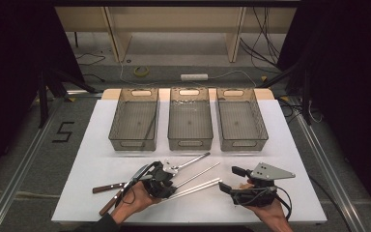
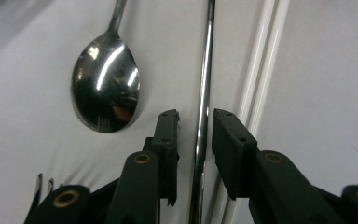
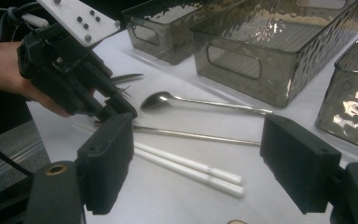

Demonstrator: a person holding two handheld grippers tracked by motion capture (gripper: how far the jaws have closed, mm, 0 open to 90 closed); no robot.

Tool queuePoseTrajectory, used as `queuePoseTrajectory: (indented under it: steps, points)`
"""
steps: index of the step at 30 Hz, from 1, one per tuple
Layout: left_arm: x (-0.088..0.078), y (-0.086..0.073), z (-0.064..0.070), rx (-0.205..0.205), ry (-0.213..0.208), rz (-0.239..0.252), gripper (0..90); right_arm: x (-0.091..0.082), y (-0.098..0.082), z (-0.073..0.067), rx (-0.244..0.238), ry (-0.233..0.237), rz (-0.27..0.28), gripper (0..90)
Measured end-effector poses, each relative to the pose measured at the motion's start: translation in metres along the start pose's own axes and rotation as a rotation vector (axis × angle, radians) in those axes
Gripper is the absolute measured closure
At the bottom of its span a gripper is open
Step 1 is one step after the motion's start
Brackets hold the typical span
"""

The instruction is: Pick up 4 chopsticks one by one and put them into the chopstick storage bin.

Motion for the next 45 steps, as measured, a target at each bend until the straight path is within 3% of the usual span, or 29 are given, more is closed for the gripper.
queuePoseTrajectory:
  steps: [2,11,24,45]
  points:
    - [0.0,0.0,0.0,-0.008,-0.003,0.004,72.3,0.0,0.0,0.0,0.001,0.0,0.0,26.8]
    - [0.001,-0.001,0.004,0.037,0.009,-0.004,81.7,0.0,0.0,0.001,0.001,-0.002,0.0,26.9]
    - [0.0,-0.001,0.002,0.038,-0.008,0.016,84.0,0.0,0.0,0.0,-0.002,-0.005,-0.002,26.9]
    - [-0.039,0.014,-0.001,0.023,-0.069,0.138,84.3,0.0,0.0,0.001,-0.002,-0.005,-0.001,26.9]
Point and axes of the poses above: each handheld gripper's, and its own axes: x roughly forward along the jaws, y roughly out of its top, z roughly to its right, the point moved 5 cm from there along x, roughly forward along the jaws, and after that the axes turned 14 degrees about -x, right-handed, at the moved point
